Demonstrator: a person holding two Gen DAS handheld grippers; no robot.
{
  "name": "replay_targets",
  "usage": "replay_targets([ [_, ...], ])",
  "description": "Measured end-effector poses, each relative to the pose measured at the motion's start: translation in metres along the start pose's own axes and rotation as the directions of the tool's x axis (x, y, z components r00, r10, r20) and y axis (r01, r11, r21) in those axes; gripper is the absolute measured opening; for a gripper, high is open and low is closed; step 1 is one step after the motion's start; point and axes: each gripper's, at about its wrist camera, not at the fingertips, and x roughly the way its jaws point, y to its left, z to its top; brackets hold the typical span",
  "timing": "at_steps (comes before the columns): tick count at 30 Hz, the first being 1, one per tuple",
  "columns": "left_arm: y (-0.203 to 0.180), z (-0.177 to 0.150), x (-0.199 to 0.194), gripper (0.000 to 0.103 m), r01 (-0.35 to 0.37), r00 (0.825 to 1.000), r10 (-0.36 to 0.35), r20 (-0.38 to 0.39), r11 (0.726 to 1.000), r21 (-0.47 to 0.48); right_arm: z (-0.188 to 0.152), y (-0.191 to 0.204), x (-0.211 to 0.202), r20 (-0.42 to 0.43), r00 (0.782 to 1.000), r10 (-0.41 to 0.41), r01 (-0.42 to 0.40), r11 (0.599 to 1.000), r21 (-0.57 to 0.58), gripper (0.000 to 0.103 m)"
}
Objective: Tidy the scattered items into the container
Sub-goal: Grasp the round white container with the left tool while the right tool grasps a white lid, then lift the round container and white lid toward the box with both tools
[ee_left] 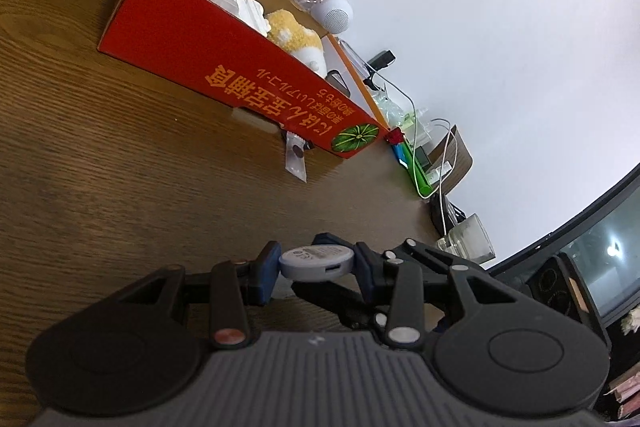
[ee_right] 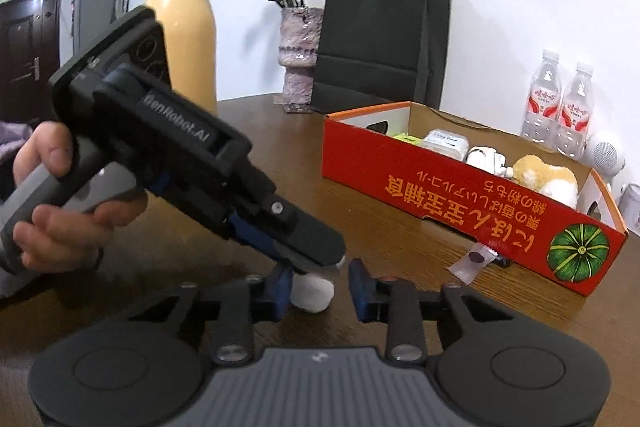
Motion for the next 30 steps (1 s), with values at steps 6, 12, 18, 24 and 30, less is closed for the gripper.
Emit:
replay_targets([
  [6,-0.012,0.001,-0.014,0.04,-0.11,0.989,0.101,0.109,0.991,0.079,0.0,-0.006,0.008,-0.068,0.998,-0.01,0.014,0.998,0.06,0.026],
  [12,-0.01,0.003,-0.017,0.04,-0.179,0.976,0.169,0.134,0.982,0.067,0.001,0.008,0.025,-0.118,0.993,0.002,0.004,0.999,0.05,0.028],
  [18,-0.035,-0.011,-0.01,0.04,-0.563,0.816,0.502,0.287,0.802,0.199,-0.001,0.0,0.018,-0.139,0.978,-0.157,0.169,0.982,0.08,0.028],
  [24,-0.054,-0.038,0.004,0.041,-0.618,0.778,0.542,0.317,0.749,0.238,-0.02,-0.01,-0.014,-0.152,0.966,-0.21,0.232,0.961,0.15,0.028],
  [30,-0.06,-0.051,0.003,0.085,-0.655,0.747,0.564,0.353,0.716,0.241,-0.026,-0.001,-0.024,-0.145,0.961,-0.236,0.257,0.954,0.152,0.051],
])
